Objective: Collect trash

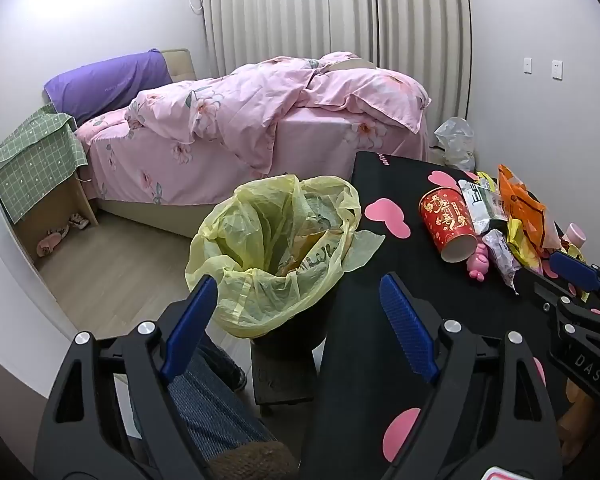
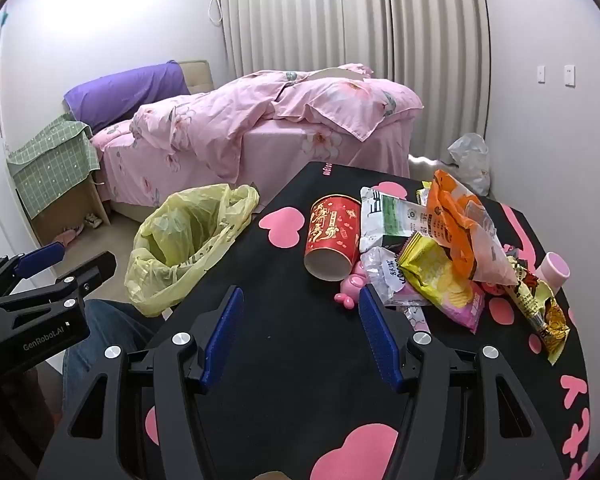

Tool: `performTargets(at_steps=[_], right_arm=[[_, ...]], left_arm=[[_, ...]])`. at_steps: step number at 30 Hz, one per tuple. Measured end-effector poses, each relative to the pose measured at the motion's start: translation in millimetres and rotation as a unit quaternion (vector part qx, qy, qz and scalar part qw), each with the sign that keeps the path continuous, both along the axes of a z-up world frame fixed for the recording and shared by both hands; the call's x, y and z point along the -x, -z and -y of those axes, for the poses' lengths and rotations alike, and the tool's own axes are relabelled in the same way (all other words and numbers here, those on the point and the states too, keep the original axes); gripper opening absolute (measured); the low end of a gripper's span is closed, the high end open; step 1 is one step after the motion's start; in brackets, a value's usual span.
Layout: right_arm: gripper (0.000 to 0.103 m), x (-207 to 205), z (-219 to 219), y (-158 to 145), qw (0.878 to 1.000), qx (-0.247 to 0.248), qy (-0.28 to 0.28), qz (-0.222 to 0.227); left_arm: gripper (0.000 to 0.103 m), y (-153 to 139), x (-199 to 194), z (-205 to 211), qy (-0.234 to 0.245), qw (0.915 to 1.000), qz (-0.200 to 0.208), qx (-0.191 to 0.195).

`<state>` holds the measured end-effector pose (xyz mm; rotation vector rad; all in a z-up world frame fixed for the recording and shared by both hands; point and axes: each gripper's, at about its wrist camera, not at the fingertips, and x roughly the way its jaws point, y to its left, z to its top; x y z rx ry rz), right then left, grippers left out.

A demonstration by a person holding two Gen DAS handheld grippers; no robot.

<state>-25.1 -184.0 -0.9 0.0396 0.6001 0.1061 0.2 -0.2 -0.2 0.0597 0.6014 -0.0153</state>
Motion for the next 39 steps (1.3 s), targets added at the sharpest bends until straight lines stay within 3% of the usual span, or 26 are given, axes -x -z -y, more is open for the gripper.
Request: performTargets(at_steps=[39], right_arm=[[0.057, 0.6, 4.1, 1.5, 1.0, -0.009, 0.0, 0.003]], left_arm=[[0.079, 3.4, 0.6, 4.2, 0.0, 1.0, -0.002, 0.003]])
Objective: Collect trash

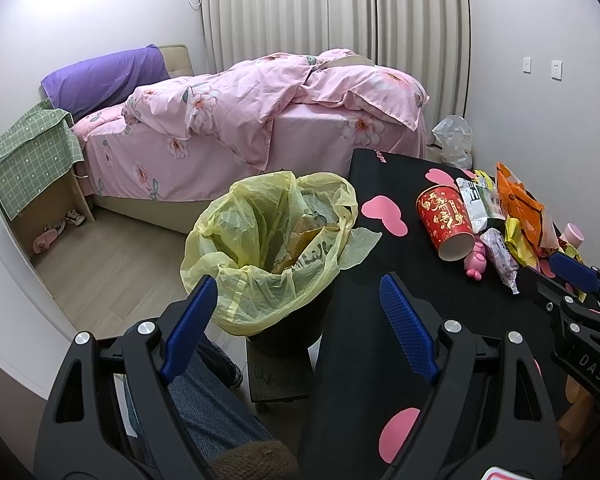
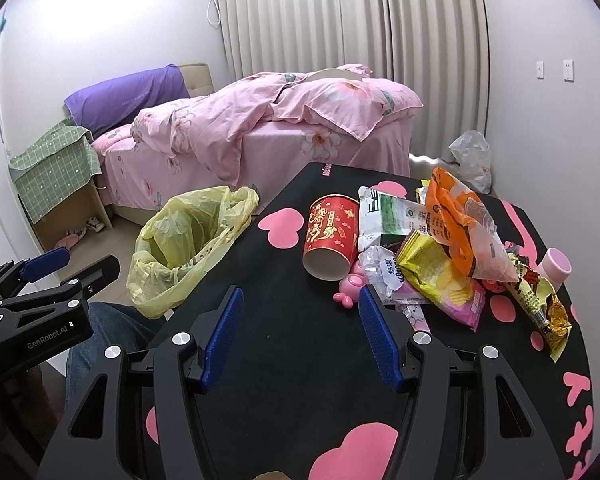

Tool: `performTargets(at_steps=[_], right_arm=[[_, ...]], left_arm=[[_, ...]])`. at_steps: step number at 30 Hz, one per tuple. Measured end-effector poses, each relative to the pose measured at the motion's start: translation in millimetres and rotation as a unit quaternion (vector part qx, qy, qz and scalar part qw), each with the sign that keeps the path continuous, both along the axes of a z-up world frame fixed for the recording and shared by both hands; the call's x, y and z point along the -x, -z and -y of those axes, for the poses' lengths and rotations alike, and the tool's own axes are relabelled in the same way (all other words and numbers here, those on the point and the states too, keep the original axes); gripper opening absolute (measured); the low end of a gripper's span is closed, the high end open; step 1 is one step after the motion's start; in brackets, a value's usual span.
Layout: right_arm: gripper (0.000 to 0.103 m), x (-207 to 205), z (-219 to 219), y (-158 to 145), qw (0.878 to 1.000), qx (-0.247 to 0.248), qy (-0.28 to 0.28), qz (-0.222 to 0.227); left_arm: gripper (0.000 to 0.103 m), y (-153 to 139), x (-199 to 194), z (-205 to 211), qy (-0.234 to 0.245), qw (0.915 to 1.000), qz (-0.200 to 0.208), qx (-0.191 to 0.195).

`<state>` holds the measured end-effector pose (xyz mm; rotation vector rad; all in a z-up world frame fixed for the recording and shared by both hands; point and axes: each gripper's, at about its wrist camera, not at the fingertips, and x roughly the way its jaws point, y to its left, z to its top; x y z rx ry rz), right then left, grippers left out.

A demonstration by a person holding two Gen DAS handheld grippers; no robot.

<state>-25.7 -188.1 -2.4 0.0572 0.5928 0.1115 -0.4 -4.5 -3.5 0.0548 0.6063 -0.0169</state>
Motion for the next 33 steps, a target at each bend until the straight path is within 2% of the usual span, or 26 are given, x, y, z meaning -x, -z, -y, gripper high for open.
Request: performTargets(at_steps=[16, 33], right_arm=[[0.057, -10, -5, -9, 1.0, 0.0, -0.001, 0.023], [0.057, -13, -5, -8, 1.0, 0.001, 0.0, 0.021]], left_arm=[[0.079, -10, -1, -4, -0.001, 0.9999, 0.014, 0.007], [0.079, -9, -1, -7, -0.005, 0.9998, 0.013, 0.012]])
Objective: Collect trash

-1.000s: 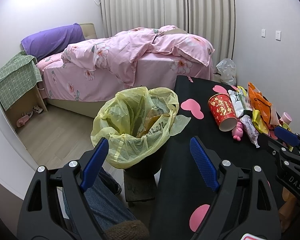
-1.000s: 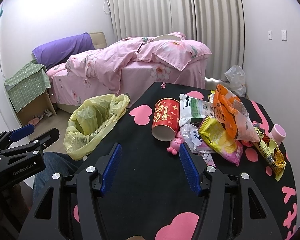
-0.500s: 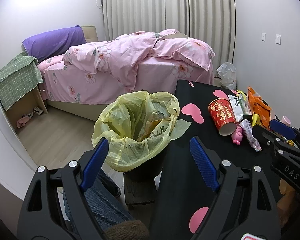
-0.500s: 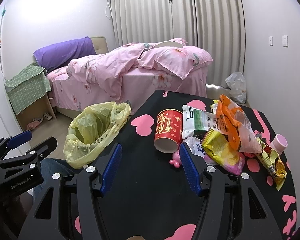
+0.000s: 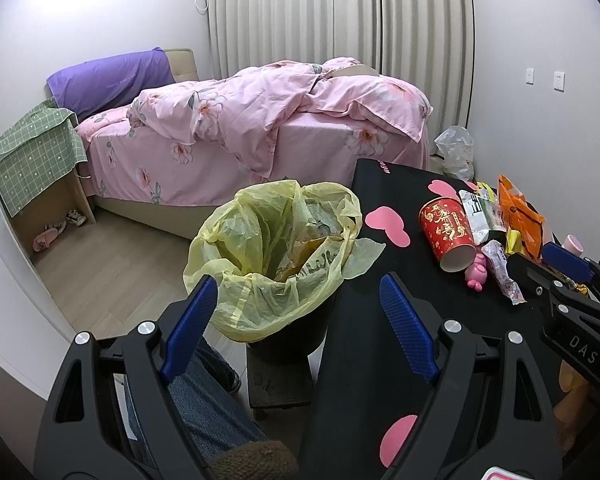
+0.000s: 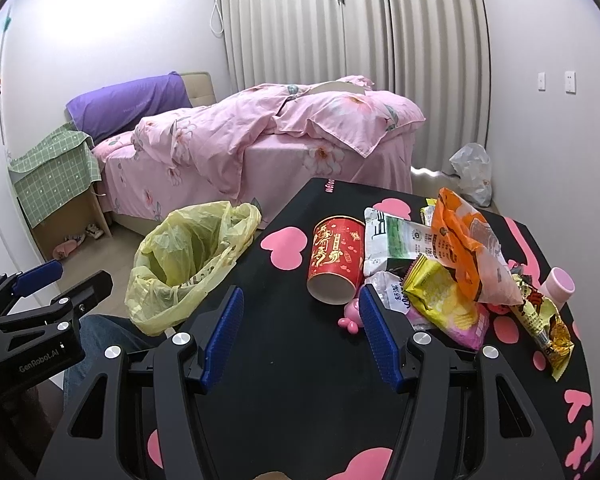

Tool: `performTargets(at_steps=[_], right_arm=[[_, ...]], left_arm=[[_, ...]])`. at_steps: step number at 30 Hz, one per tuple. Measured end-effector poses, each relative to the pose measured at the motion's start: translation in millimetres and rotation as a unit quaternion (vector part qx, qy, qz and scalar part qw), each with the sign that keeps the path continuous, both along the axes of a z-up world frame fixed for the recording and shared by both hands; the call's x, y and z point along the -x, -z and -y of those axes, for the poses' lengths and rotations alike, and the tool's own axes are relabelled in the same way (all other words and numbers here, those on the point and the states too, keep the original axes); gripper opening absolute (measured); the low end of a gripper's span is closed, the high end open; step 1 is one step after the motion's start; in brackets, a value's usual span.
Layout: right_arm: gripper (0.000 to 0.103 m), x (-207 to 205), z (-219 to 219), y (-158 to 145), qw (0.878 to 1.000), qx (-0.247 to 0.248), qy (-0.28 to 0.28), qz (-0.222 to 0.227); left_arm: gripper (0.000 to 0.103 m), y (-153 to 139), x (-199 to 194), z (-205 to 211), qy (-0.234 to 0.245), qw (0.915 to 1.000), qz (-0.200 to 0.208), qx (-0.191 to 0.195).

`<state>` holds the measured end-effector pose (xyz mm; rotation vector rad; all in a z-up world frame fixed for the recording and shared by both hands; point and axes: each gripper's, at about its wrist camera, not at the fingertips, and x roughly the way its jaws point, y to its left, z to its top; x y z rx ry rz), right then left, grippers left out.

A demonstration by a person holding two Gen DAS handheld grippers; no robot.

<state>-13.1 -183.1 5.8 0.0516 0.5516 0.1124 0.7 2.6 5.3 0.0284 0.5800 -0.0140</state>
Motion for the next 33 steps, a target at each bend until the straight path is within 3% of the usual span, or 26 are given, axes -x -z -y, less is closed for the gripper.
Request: performTargets(at_steps=[27, 33], right_arm=[[0.057, 1, 5, 1, 1.0, 0.002, 0.006, -0.001], [0.057, 5, 39, 5, 0.999, 0.026, 0.046, 0.0]], left_arm=[[0.079, 7, -4, -4, -0.002, 0.9999, -0.009, 0.012], [0.079, 15, -27, 5, 0.039, 0.998, -0.033, 0.038]])
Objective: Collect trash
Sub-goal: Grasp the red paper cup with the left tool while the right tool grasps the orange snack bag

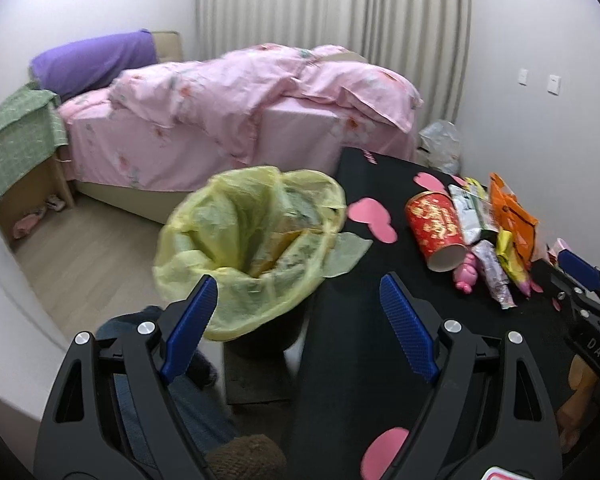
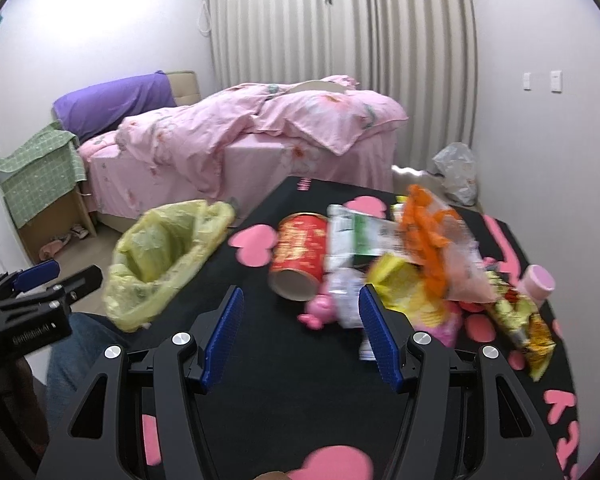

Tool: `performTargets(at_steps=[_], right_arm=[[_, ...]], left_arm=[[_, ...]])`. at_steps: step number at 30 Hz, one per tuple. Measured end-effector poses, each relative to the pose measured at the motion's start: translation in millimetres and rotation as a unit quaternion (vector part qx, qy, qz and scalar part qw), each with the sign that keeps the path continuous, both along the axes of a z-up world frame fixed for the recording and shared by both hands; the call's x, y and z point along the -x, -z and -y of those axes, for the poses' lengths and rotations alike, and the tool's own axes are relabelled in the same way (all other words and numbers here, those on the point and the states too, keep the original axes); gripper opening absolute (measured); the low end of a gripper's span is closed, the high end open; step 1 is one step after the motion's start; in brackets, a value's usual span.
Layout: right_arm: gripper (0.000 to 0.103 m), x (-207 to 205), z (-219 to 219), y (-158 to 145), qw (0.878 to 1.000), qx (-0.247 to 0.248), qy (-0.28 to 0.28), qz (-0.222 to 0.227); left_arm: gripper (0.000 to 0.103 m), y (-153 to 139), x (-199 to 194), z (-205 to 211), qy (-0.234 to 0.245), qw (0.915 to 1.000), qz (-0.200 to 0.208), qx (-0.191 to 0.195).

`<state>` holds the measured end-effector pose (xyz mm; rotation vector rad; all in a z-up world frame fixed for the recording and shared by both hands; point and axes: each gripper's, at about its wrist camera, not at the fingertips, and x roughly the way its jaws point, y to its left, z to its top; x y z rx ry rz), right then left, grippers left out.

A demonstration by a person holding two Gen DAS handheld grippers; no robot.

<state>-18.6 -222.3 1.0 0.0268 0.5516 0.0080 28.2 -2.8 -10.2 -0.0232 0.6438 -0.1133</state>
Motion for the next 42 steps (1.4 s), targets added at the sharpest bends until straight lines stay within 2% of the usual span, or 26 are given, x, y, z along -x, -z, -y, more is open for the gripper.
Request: performTargets(at_steps=[4, 9, 11, 14, 16, 18, 20, 22, 25, 27, 30, 33, 35, 37, 41, 42], right_arm=[[0.057, 2, 42, 3, 0.999, 0.008, 0.051, -0.001], [0.057, 8, 97, 15, 0.993, 0.009, 0.113, -0.015], [0.057, 11, 114, 23, 0.991, 0.004, 0.128, -0.024], [0.057, 9, 128, 36, 0.99, -0.011, 0.131, -0.042], [0.057, 5, 131, 44, 0.991, -0.009, 0.125, -0.051], [0.057, 2, 128, 48, 0.992, 0.0, 0.114, -0.056], [0.057, -3, 122, 49, 0.993, 0.008, 0.097, -0.06], [0.057, -9, 116, 49, 0.995, 0.019, 0.08, -0.061], [0.057, -23, 109, 44, 0.996, 0.034, 0.062, -0.055], [0.057, -33, 104, 38, 0.997, 0.041, 0.05, -0.048], [0.057, -55, 95, 32, 0.997, 0.062, 0.034, -0.035], [0.056, -80, 92, 35, 0.996, 0.074, 0.024, -0.04], [0.05, -98, 94, 43, 0.996, 0.07, 0.018, -0.059], [0.037, -114, 98, 50, 0.995, 0.066, 0.011, -0.079], [0.026, -113, 102, 39, 0.997, 0.033, -0.006, -0.068], [0.02, -109, 102, 33, 0.998, 0.029, -0.007, -0.061]], left_arm=[[0.08, 6, -34, 28, 0.07, 0.9968, -0.027, 0.029], [0.085, 7, -87, 86, 0.16, 0.9837, -0.054, 0.063], [0.085, 8, -108, 108, 0.171, 0.9809, -0.069, 0.062], [0.085, 18, -138, 136, 0.166, 0.9819, -0.089, 0.02], [0.084, 29, -156, 146, 0.165, 0.9793, -0.117, 0.009], [0.079, 40, -173, 146, 0.173, 0.9719, -0.158, 0.024], [0.071, 47, -185, 141, 0.195, 0.9592, -0.195, 0.063], [0.067, 46, -185, 133, 0.2, 0.9568, -0.195, 0.08], [0.052, 41, -176, 126, 0.21, 0.9568, -0.183, 0.085], [0.052, 37, -166, 122, 0.218, 0.9556, -0.179, 0.084], [0.052, 40, -161, 125, 0.229, 0.9578, -0.162, 0.062], [0.055, 40, -162, 123, 0.229, 0.9574, -0.162, 0.07], [0.059, 43, -163, 124, 0.231, 0.9556, -0.168, 0.071], [0.059, 46, -165, 124, 0.23, 0.9539, -0.178, 0.073], [0.054, 56, -162, 120, 0.223, 0.9505, -0.203, 0.075], [0.053, 57, -160, 117, 0.22, 0.9516, -0.2, 0.077]])
